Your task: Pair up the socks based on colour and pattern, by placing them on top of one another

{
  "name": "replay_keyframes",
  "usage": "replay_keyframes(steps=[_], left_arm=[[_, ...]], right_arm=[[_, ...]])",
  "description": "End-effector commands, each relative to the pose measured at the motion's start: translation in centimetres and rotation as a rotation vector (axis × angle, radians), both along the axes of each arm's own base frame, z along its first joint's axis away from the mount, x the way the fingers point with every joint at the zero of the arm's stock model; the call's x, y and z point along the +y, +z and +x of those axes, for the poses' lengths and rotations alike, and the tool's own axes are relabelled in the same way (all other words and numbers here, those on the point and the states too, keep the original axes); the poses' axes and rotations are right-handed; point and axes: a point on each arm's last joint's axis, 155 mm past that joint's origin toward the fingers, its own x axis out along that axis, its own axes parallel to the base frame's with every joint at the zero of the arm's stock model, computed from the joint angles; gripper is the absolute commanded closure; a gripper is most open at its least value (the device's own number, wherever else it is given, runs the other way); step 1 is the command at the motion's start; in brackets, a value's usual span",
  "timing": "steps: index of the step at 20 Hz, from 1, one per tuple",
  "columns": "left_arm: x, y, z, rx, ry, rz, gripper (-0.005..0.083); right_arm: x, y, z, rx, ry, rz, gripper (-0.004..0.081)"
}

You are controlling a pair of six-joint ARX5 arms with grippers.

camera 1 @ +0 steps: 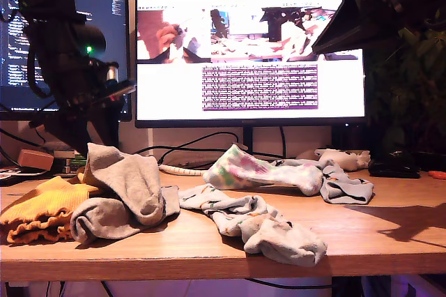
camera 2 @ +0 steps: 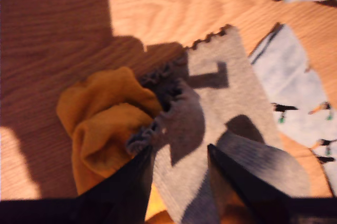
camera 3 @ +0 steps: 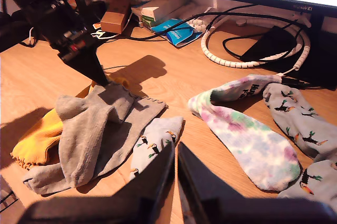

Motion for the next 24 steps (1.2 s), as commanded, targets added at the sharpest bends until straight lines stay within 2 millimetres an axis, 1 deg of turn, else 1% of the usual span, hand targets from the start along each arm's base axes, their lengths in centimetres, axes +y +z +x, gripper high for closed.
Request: replay_keyframes(steps=[1,3,11,13,15,16,18,24], left_arm=[[0.0,-1.5,-0.6,0.043,-0.008,0.000,0.0490],[0.1,-1.5,-0.9,0.055,-0.018,0.006,0.0487],[1.8,-2.0,-0.4,0.031,-0.003,0.104,0.0487],[1.5,-1.8,-0.3,0.028,-0.006,0.083,0.0487],[0.6,-1.5,0.3,0.006,-0.006,0.036,0.0487],[0.4,-1.4,0.7,-0.009,-0.002,0.032,0.0487],[0.3,-1.5,0.8,-0.011,-0.001,0.034,0.0488],[0.8,-1.9,0.8,-0.006,0.014,0.066,0.0490]], right_arm=[[-0.1,-0.8,0.1,0.013,-0.004,-0.008,0.0780],[-0.1,-0.8,0.1,0.013,-0.004,-0.008,0.0780],[-0.1,-0.8,0.1,0.011,-0.004,-0.007,0.0780],[-0.1,-0.8,0.1,0.011,-0.004,-0.007,0.0780],[-0.1,-0.8,0.1,0.011,-0.004,-0.007,0.0780],[-0.1,-0.8,0.1,0.011,-0.004,-0.007,0.0780],[-0.1,-0.8,0.1,0.012,-0.003,-0.007,0.0781],[-0.1,-0.7,0.1,0.005,-0.004,-0.004,0.0780]])
